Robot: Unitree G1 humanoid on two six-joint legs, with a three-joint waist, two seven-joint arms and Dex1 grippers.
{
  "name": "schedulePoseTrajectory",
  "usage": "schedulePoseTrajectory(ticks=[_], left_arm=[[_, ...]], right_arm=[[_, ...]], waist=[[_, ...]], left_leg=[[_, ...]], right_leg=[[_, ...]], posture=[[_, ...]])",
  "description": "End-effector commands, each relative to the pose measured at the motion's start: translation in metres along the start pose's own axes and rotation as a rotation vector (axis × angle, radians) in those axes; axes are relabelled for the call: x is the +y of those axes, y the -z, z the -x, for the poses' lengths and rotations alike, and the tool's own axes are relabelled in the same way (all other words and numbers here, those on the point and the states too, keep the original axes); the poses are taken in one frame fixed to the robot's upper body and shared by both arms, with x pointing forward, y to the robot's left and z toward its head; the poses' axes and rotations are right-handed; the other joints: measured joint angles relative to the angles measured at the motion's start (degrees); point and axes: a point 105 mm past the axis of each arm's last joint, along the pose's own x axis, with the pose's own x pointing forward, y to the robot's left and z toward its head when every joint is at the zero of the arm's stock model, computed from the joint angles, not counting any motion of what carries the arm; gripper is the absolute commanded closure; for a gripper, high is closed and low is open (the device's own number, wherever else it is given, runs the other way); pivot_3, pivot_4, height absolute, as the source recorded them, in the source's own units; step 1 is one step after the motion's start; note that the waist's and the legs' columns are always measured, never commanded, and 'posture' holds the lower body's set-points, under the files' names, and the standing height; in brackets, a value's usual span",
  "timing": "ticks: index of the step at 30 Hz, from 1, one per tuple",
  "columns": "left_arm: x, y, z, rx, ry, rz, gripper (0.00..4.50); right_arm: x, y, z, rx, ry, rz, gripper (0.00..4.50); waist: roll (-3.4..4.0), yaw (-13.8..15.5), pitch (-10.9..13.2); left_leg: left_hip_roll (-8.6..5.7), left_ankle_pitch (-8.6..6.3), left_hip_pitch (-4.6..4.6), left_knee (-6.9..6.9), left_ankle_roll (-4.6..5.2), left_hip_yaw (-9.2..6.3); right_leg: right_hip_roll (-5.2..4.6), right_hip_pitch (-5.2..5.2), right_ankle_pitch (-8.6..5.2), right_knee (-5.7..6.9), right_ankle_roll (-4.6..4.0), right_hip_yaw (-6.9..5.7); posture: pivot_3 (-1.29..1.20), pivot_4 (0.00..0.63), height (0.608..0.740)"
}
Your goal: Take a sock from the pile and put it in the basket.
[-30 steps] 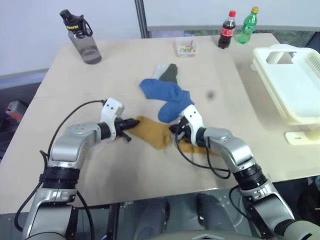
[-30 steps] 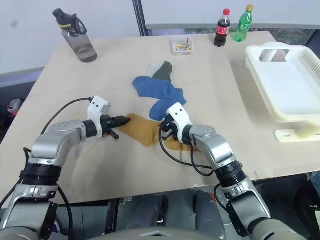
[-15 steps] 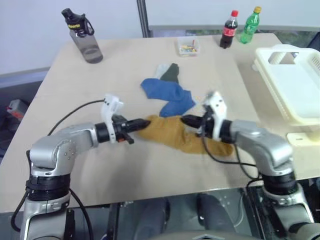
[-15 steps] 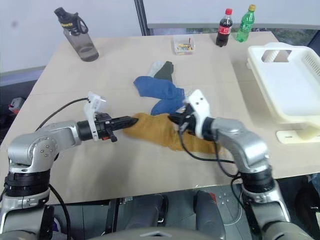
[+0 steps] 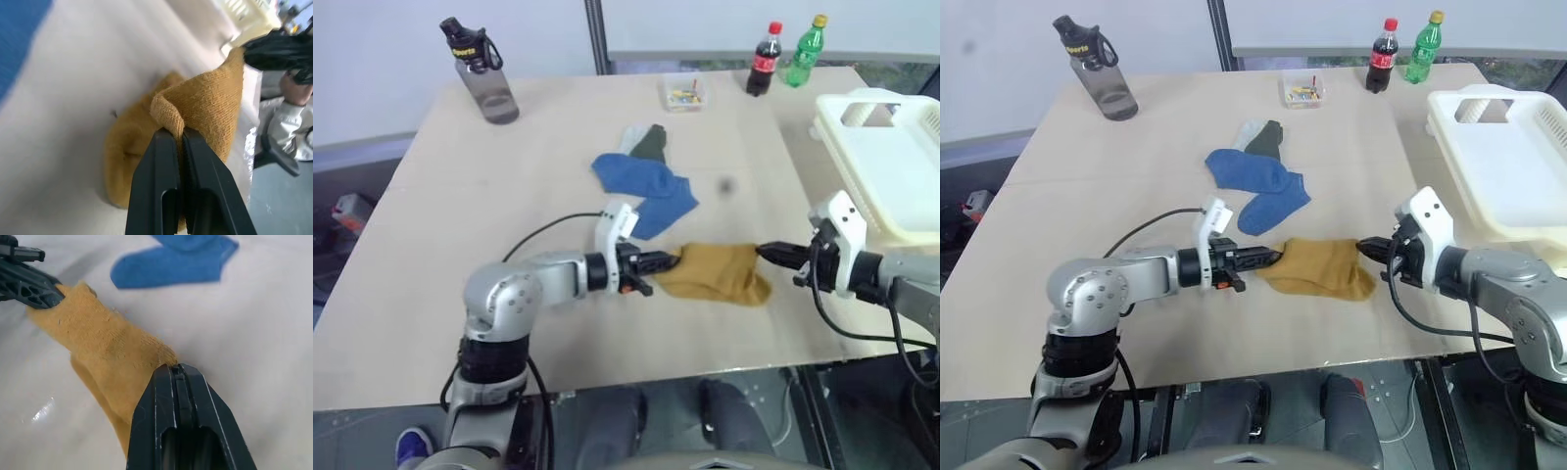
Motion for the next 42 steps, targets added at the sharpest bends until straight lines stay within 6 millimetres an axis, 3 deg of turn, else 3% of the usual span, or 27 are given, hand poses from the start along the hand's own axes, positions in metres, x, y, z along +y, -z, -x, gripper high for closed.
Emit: schedulePoseTrajectory(ticks=[1,5,8,12,15,19,26,32,33,34,38,42], left_arm=[[-0.002,-0.01,0.0,-0.023,-0.003,-0.031,4.5],[-0.01,-0.006,-0.006,0.004,0.024,-0.03,4.5],[-0.018,-0.006,-0.006,0.014,0.06,-0.021,4.5],[-0.027,-0.011,0.004,0.023,0.126,-0.007,4.5],[-0.027,-0.009,0.007,0.033,0.128,-0.007,4.5],[-0.016,-0.005,-0.002,0.019,0.046,0.002,4.5],[0.005,0.013,-0.026,0.031,-0.126,-0.005,4.5],[0.013,0.013,-0.026,-0.001,-0.199,-0.015,4.5],[0.013,0.013,-0.026,-0.007,-0.202,-0.014,4.16],[0.014,0.012,-0.026,-0.017,-0.207,-0.012,3.79],[0.015,0.006,-0.025,-0.058,-0.214,-0.01,2.36],[0.016,0.0,-0.024,-0.091,-0.206,-0.005,2.36]], right_arm=[[0.0,-0.011,0.012,-0.041,0.017,0.038,4.46],[-0.003,-0.009,0.016,-0.03,0.047,0.039,4.46],[-0.004,-0.021,0.023,-0.06,0.044,0.047,4.46],[0.021,-0.033,0.037,-0.069,-0.09,0.08,4.46],[0.027,-0.032,0.04,-0.06,-0.121,0.067,4.46],[0.011,-0.015,0.021,0.001,-0.071,0.039,4.46],[-0.046,0.031,-0.024,0.147,0.086,0.091,4.46],[-0.054,0.034,-0.038,0.16,0.071,0.191,4.46],[-0.055,0.033,-0.038,0.149,0.085,0.198,4.49],[-0.056,0.031,-0.037,0.138,0.101,0.203,4.23],[-0.047,0.017,-0.022,0.066,0.128,0.16,2.89],[-0.023,0.008,-0.006,-0.014,0.097,0.049,2.89]], waist=[[0.0,0.0,0.0],[0.0,0.2,0.0],[0.0,0.2,0.0],[0.01,0.2,0.0],[0.01,0.1,0.0],[-0.01,0.2,0.0],[-0.03,0.3,0.0],[-0.01,0.2,0.0],[-0.01,0.2,0.0],[-0.01,0.2,0.0],[-0.01,0.6,0.0],[0.0,1.0,0.0]], left_leg=[[0.0,0.0,0.0,0.01,0.0,0.0],[0.0,0.01,0.0,0.04,-0.01,-0.02],[-0.01,0.02,-0.02,0.06,-0.03,0.0],[0.0,0.01,-0.03,0.06,-0.01,-0.05],[0.05,0.0,-0.01,0.06,0.01,-0.08],[0.01,-0.01,0.04,0.12,0.02,-0.05],[-0.02,0.14,0.19,0.16,-0.22,0.04],[0.0,0.15,0.14,0.13,-0.24,-0.01],[0.0,0.14,0.14,0.13,-0.24,0.0],[0.0,0.14,0.14,0.13,-0.24,-0.01],[0.0,0.14,0.13,0.13,-0.24,-0.08],[0.0,0.12,0.11,0.13,-0.21,-0.09]], right_leg=[[0.0,0.0,0.0,0.0,0.0,0.0],[-0.01,0.04,0.0,-0.01,0.0,-0.02],[-0.02,0.04,0.0,-0.02,0.01,-0.01],[0.0,0.04,-0.01,-0.01,0.01,-0.05],[0.04,0.07,-0.01,-0.02,0.0,-0.09],[0.0,0.19,-0.01,-0.06,0.02,-0.09],[-0.02,0.34,-0.02,-0.1,0.02,-0.03],[-0.01,0.29,-0.01,-0.1,0.02,-0.04],[-0.01,0.29,-0.01,-0.1,0.02,-0.03],[-0.01,0.29,-0.01,-0.1,0.02,-0.04],[-0.02,0.3,-0.01,-0.1,0.02,-0.08],[-0.02,0.29,-0.01,-0.1,0.02,-0.09]], posture=[[0.0,0.15,0.74],[0.0,0.15,0.74],[0.0,0.15,0.74],[0.0,0.15,0.74],[0.0,0.15,0.74],[0.0,0.15,0.74],[0.0,0.15,0.74],[0.0,0.15,0.74],[0.0,0.15,0.74],[0.0,0.15,0.74],[0.0,0.15,0.74],[0.0,0.15,0.74]])
